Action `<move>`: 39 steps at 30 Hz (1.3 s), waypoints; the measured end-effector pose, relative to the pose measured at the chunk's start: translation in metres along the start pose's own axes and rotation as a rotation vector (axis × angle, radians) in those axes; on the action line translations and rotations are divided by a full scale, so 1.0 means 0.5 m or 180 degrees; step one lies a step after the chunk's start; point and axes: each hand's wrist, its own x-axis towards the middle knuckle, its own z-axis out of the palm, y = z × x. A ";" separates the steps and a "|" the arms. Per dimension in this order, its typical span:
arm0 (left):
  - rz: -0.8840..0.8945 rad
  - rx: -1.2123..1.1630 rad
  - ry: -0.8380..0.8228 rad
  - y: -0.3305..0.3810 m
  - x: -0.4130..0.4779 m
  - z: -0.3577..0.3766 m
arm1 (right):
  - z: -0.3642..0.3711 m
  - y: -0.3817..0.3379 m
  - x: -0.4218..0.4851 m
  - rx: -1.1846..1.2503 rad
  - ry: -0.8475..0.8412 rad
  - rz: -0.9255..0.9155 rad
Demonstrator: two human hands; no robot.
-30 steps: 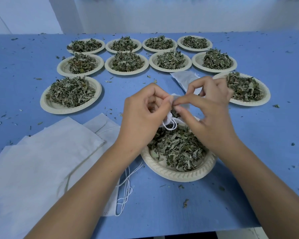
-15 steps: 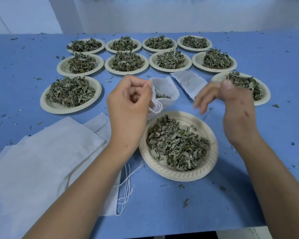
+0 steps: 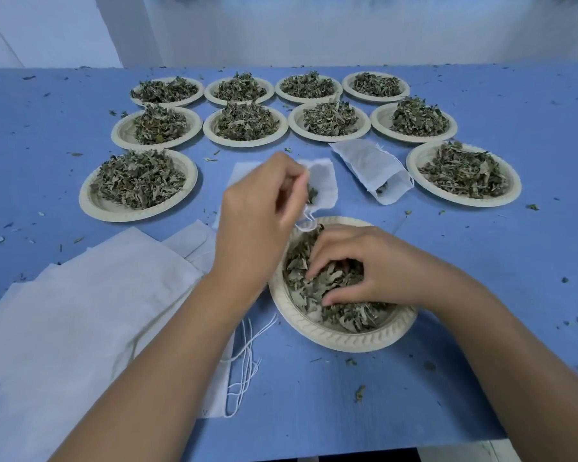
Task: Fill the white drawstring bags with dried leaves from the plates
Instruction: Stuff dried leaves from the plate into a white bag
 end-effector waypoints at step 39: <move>-0.1187 -0.1391 -0.0777 0.029 -0.016 0.014 | -0.004 -0.005 0.006 -0.0171 0.2213 -0.0293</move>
